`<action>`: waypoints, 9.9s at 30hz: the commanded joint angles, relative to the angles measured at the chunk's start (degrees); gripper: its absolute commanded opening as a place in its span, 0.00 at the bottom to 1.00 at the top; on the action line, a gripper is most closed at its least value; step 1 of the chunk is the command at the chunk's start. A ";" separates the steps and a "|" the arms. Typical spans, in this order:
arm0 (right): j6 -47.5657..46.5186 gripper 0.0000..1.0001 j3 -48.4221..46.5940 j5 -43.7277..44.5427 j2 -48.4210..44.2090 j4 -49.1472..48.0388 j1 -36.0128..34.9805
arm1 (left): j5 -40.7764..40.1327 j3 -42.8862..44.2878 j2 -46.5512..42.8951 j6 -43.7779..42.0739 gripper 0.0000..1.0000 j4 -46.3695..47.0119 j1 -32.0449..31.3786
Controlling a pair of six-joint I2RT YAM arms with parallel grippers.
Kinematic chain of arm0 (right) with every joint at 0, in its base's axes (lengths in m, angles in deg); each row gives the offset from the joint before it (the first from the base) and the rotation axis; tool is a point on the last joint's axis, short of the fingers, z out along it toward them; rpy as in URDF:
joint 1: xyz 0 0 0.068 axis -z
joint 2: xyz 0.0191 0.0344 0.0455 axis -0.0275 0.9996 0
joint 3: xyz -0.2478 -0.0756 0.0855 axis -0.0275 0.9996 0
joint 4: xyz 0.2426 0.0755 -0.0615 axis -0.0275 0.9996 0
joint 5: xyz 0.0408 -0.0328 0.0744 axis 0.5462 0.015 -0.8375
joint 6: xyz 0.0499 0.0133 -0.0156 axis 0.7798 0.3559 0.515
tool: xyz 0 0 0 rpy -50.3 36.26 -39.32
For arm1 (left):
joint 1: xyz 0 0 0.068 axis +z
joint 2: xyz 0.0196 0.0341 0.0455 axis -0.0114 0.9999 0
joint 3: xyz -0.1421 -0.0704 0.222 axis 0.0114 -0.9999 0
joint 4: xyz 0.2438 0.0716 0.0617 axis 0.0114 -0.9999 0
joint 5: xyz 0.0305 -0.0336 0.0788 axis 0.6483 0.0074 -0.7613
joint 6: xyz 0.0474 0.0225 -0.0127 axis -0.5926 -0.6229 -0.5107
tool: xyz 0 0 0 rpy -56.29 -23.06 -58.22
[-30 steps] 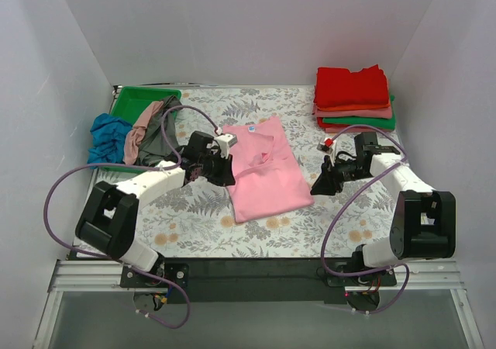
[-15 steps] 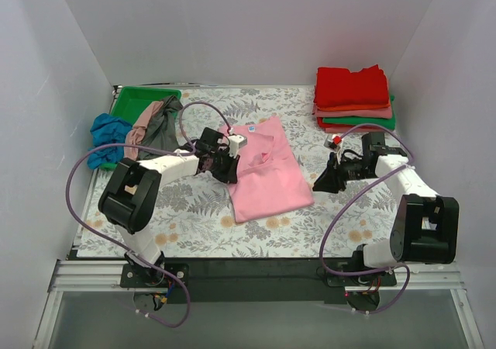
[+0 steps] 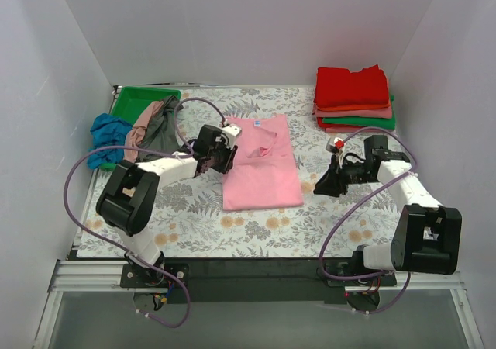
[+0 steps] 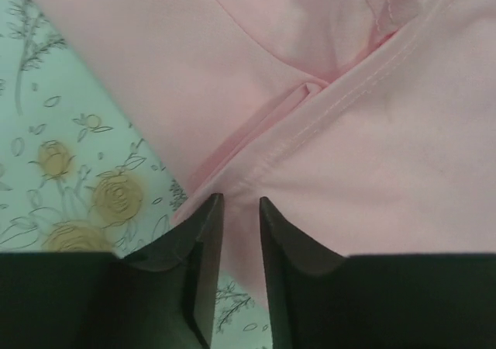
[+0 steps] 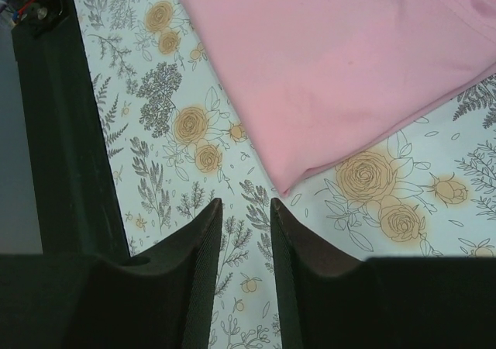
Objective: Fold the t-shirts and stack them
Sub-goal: Fold the tshirt, then neatly place the folded tshirt to the corner
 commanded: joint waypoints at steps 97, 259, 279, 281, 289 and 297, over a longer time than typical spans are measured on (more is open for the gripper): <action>-12.21 0.64 16.79 36.01 -2.75 -30.84 -33.84 | 12.91 -37.00 -30.17 -34.29 0.00 11.08 -17.47; 58.63 0.01 -31.47 23.27 46.12 -30.75 -14.15 | 28.73 4.06 6.49 35.40 0.30 3.00 9.41; 38.59 0.01 -50.18 19.91 45.77 -13.18 -13.09 | 21.09 -15.10 -29.62 28.47 0.72 -1.93 19.61; 37.80 0.01 -54.22 21.85 46.29 -11.51 -13.01 | 19.51 -17.12 -31.39 27.24 0.73 -2.81 19.61; 33.50 0.01 -64.42 32.66 46.30 -8.96 -14.06 | 17.13 -18.62 -34.31 25.74 0.73 -3.16 19.61; 30.77 0.01 -71.10 40.66 44.98 -8.96 -15.29 | 17.31 -18.89 -34.48 25.57 0.72 -2.64 19.61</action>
